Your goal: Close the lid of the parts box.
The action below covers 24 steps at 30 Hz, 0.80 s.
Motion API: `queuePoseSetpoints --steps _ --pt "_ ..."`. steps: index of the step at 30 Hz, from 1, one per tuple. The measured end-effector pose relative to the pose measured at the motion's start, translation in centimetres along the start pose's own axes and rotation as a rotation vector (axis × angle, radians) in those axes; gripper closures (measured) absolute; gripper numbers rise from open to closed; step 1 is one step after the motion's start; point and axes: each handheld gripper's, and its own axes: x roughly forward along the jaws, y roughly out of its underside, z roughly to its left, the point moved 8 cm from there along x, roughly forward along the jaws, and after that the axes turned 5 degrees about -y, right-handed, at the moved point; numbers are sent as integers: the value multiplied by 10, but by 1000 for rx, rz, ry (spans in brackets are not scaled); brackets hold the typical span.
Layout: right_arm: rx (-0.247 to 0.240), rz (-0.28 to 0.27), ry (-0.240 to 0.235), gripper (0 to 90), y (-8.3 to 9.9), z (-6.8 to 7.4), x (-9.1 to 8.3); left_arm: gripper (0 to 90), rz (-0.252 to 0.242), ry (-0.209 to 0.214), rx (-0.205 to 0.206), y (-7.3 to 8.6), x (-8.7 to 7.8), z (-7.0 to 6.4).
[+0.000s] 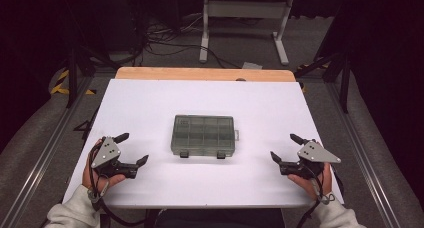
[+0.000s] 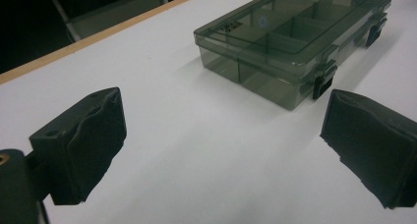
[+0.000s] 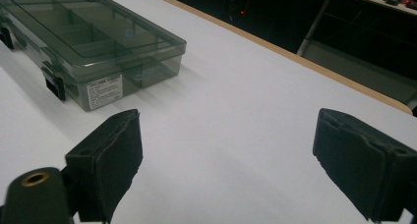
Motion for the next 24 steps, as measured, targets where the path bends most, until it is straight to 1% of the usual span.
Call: queuePoseSetpoints --steps 3,5,7,9,10,13,17,21,24 --pt "19 -4 14 110 4 -3 -3 31 2 1 -2 3 -2 1" --pt "22 -3 28 98 7 -6 -5 28 10 0 -14 7 -4 1" --pt "28 -3 28 94 8 -6 -5 27 9 -5 -15 8 -5 1" --pt "38 -8 30 74 9 -6 -5 27 -1 -13 -36 10 -8 3" --pt "35 -2 34 74 9 -5 -4 26 -5 -16 -45 11 -9 4" --pt "5 0 44 74 9 -3 -3 26 -6 -25 -55 13 -12 5" --pt "1 0 50 74 9 -2 -2 24 -14 -31 -63 13 -13 5" --pt "-8 6 61 80 10 -2 -2 24 -13 -38 -59 14 -14 7" --pt "-10 6 63 82 9 -1 -2 24 -25 -40 -65 13 -15 8"
